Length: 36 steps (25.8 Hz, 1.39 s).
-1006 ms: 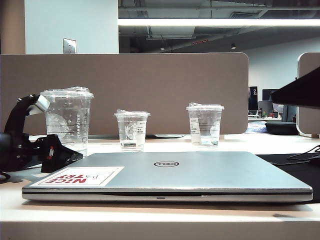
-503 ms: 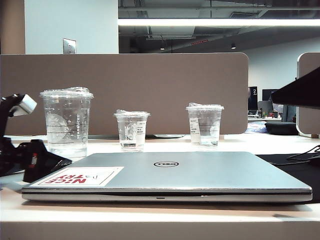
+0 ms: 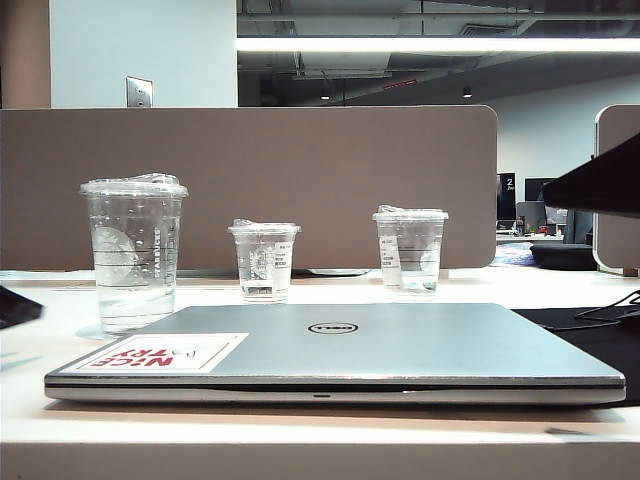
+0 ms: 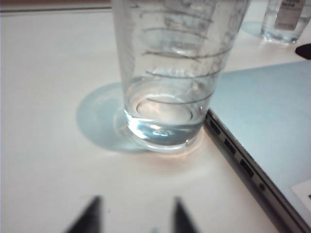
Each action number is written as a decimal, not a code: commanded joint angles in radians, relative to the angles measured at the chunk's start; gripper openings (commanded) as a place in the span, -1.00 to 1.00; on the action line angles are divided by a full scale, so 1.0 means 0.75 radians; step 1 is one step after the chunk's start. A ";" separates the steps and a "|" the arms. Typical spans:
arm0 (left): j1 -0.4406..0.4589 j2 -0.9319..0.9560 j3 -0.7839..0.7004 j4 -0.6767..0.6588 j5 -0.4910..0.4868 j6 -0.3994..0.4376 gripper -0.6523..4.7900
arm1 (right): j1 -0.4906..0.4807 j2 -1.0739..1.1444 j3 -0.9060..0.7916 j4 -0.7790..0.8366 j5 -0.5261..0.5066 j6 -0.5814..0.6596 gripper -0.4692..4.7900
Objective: Pick up the coffee cup on the left and place it on the left side of the laptop.
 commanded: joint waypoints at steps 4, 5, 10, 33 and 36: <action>-0.003 -0.249 -0.096 -0.038 -0.168 -0.187 -0.78 | -0.004 -0.001 -0.006 0.020 0.003 0.000 -0.84; -0.004 -0.288 -0.096 -0.021 -0.203 -0.235 -0.78 | -0.004 -0.001 -0.006 0.021 0.003 0.000 -0.84; -0.101 -0.417 -0.096 -0.019 -0.545 -0.229 -0.78 | -0.077 -0.036 -0.006 0.019 0.003 0.000 -0.84; -0.445 -0.443 -0.095 -0.038 -0.927 -0.019 -0.78 | -0.625 -0.252 -0.006 0.007 0.003 0.000 -0.84; -0.445 -0.443 -0.096 -0.040 -0.940 -0.019 -0.75 | -0.625 -0.252 -0.006 0.007 0.003 0.000 -0.84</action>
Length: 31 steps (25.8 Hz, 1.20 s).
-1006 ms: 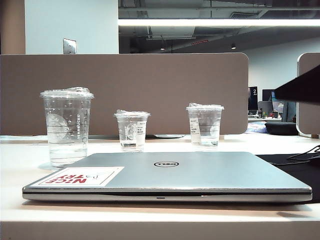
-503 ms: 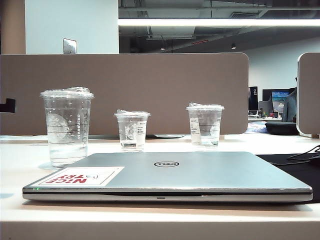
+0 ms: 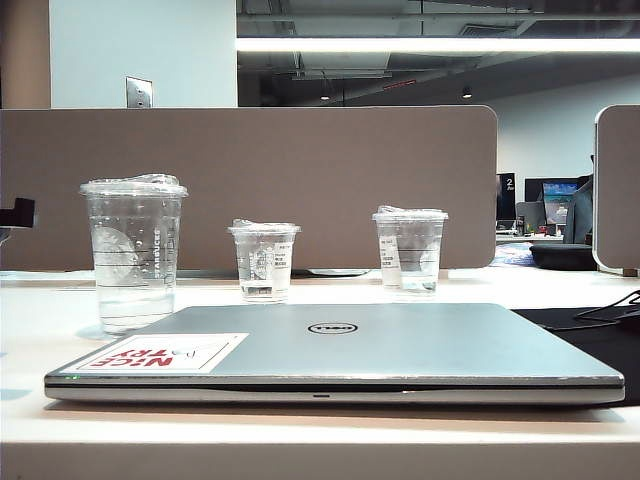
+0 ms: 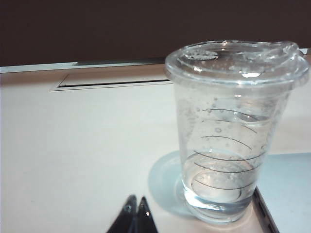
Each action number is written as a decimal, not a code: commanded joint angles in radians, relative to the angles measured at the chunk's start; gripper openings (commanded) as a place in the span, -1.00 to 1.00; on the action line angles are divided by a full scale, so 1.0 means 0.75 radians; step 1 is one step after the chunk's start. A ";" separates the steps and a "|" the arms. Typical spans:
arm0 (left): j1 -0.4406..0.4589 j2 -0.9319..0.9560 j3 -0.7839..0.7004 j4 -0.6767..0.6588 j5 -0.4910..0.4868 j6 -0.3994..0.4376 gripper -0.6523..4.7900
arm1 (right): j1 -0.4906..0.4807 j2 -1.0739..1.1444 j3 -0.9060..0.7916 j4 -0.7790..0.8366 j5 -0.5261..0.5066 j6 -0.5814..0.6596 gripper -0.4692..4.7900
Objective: Pick up the coffee cup on the left and place it on the left side of the laptop.
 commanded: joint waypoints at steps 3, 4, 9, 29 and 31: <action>0.000 -0.003 0.002 0.008 -0.005 0.000 -0.75 | -0.001 -0.002 -0.006 0.019 0.003 0.000 -0.84; 0.000 -0.003 0.002 0.007 -0.004 0.000 -0.75 | -0.001 -0.002 -0.006 0.019 0.003 0.000 -0.84; 0.000 -0.003 0.002 0.007 -0.005 0.000 -0.75 | -0.001 -0.002 -0.006 0.019 0.003 0.000 -0.84; 0.015 -0.336 0.003 -0.422 -0.082 -0.003 -0.75 | -0.001 -0.002 -0.006 0.019 0.003 0.000 -0.84; 0.049 -0.487 0.003 -0.640 0.020 -0.010 -0.75 | -0.001 -0.002 -0.006 0.019 0.003 0.000 -0.84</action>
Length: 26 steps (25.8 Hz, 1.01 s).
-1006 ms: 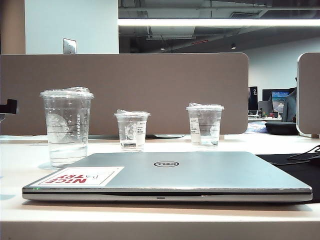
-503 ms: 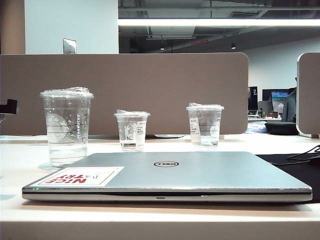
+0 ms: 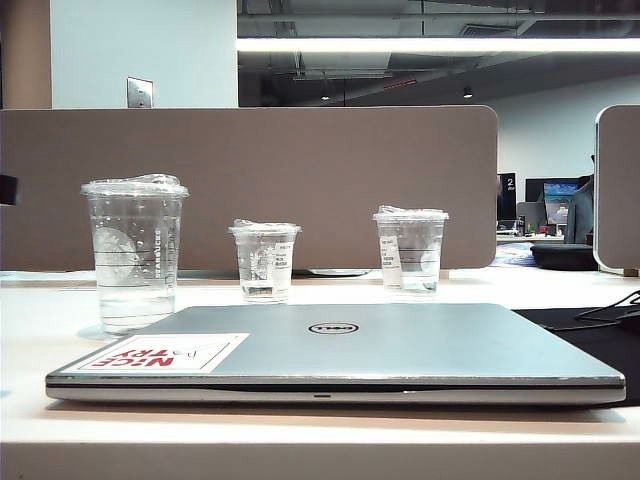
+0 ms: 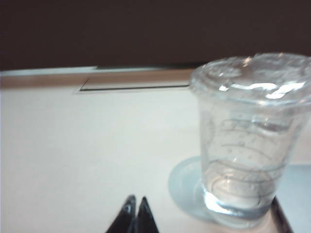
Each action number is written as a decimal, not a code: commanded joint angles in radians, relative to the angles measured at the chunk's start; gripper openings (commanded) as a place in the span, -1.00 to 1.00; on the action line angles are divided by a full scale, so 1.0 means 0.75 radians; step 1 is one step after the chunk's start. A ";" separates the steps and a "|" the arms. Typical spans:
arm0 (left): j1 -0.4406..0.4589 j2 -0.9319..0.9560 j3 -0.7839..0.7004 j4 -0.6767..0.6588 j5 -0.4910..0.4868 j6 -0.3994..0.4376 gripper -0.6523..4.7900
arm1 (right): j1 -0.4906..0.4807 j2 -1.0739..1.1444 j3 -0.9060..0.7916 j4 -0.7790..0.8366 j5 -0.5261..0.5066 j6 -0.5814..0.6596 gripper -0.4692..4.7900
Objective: Pick up the coffee cup on the left and place it on the left side of the laptop.
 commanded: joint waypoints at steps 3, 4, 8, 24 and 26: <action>0.131 -0.394 0.003 -0.609 0.317 -0.010 -0.75 | -0.001 -0.002 -0.006 0.019 0.003 0.000 -0.84; 0.159 -0.457 0.004 -0.678 0.368 -0.010 -0.75 | -0.001 -0.002 -0.006 0.019 0.003 0.000 -0.84; 0.261 -0.705 0.004 -0.889 0.472 -0.009 -0.75 | -0.001 -0.002 -0.006 0.017 0.003 0.000 -0.84; 0.422 -1.536 0.004 -1.603 0.491 -0.035 -0.75 | -0.003 -0.002 -0.006 0.015 0.003 0.000 -0.84; 0.422 -1.576 0.004 -1.647 0.495 -0.041 -0.75 | -0.003 -0.002 -0.006 0.015 0.003 0.000 -0.84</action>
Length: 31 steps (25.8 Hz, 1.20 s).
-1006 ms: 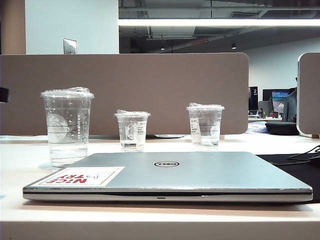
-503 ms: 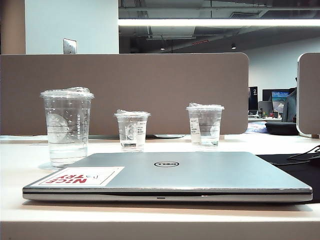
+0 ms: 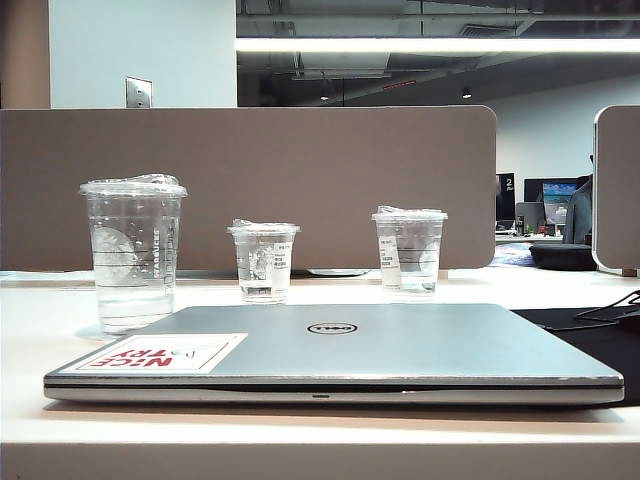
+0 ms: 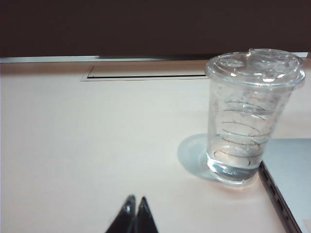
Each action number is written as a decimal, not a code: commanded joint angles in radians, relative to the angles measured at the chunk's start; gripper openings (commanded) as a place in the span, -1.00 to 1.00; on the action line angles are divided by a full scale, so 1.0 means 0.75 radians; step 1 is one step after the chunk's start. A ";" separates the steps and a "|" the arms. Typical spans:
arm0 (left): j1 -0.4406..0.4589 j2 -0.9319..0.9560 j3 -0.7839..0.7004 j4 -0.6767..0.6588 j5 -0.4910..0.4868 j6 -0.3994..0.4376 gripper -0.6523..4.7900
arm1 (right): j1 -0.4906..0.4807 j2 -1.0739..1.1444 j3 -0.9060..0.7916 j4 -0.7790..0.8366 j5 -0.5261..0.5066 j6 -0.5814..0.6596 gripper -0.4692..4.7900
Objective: Pick up the coffee cup on the left and place it on the left side of the laptop.
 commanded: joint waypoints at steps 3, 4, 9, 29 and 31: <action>-0.001 -0.046 0.005 -0.067 0.009 -0.048 -0.75 | -0.001 -0.002 -0.006 0.021 0.003 0.000 -0.84; -0.003 -0.046 0.005 -0.067 0.009 -0.060 -0.75 | -0.001 -0.002 -0.006 0.021 0.003 0.000 -0.84; -0.035 -0.046 0.005 -0.065 0.004 -0.065 -0.75 | -0.001 -0.002 -0.006 0.021 0.003 0.000 -0.84; -0.039 -0.046 0.005 0.086 -0.008 -0.089 -0.75 | -0.001 -0.002 -0.006 0.021 0.003 0.000 -0.84; -0.039 -0.046 0.005 0.103 -0.007 -0.090 -0.75 | -0.001 -0.002 -0.006 0.021 0.003 0.000 -0.84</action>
